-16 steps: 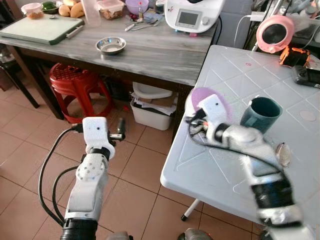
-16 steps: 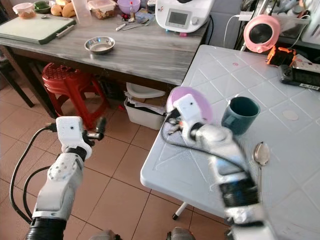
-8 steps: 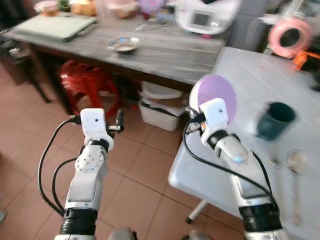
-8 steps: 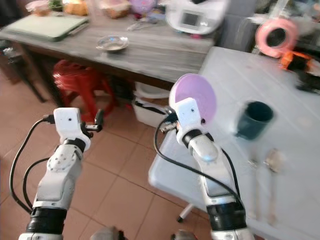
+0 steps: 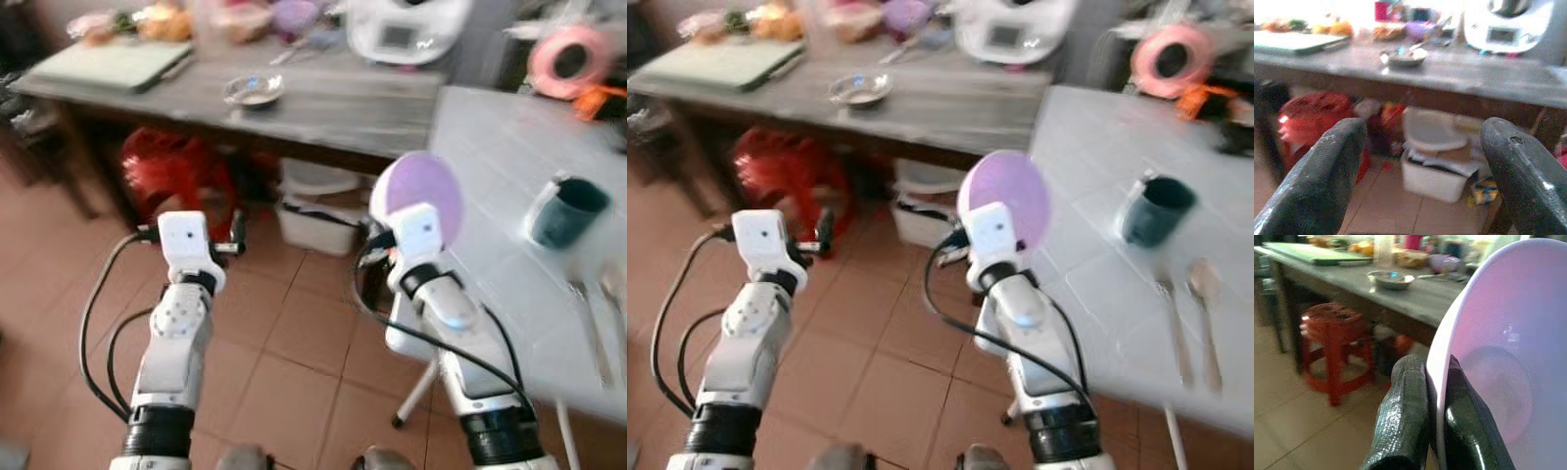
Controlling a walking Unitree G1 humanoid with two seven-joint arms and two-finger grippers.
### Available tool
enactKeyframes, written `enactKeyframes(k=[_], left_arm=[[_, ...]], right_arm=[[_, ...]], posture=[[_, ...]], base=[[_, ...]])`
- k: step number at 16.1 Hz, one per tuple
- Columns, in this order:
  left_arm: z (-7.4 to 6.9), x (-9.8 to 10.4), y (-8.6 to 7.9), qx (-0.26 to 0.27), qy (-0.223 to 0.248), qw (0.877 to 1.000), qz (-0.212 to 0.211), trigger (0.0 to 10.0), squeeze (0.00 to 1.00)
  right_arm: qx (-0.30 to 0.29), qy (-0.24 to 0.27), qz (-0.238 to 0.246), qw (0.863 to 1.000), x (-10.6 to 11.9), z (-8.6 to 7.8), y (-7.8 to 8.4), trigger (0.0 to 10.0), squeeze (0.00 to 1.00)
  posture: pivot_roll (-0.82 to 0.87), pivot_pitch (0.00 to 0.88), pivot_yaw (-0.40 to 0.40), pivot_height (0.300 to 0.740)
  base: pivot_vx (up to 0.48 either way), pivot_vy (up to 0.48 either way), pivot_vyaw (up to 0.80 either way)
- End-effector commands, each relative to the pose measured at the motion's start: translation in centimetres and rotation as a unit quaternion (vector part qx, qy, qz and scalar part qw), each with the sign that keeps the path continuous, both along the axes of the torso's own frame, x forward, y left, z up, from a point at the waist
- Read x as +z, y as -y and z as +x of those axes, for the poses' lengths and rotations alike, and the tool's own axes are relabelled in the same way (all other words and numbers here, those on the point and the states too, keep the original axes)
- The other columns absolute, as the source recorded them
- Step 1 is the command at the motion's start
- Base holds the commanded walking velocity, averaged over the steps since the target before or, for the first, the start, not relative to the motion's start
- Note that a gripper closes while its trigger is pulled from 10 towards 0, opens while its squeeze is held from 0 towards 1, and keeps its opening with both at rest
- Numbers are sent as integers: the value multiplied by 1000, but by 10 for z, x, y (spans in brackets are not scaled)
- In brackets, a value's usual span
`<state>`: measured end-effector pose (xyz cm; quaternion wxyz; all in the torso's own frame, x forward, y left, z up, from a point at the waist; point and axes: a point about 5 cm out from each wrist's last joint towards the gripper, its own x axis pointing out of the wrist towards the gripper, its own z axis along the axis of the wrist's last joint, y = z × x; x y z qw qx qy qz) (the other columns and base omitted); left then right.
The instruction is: Setting the table
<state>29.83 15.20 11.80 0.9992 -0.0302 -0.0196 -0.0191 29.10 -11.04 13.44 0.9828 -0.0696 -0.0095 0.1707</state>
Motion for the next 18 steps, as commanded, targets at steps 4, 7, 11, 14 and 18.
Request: enactKeyframes(k=[4, 7, 11, 14, 18], left_arm=[[0, 2, -4, -9, 1, 1000, -4, 10000, 0], [0, 2, 0, -24, 7, 1000, -1, 10000, 0], [-2, 0, 2, -27, 3, 1000, -10, 10000, 0], [-1, 0, 4, -24, 1, 1000, -19, 10000, 0], [0, -2, 4, -19, -4, 999, -27, 10000, 0]], right_arm=[[21, 19, 6, 1000, 7, 0, -12, 10000, 0], [17, 20, 5, 1000, 6, 0, -11, 10000, 0], [16, 24, 3, 1000, 7, 1, -11, 10000, 0], [18, 27, -1, 999, 8, 2, -10, 10000, 0], [19, 29, -9, 999, 8, 2, -9, 10000, 0]], posture=[[-12, 0, 30, 740], [-14, 0, 32, 740], [-17, 0, 30, 740], [-20, 0, 28, 740], [-24, 0, 27, 740]], base=[[456, 0, -725], [480, 0, 0], [480, 0, 0], [466, 0, 0], [281, 275, 0]])
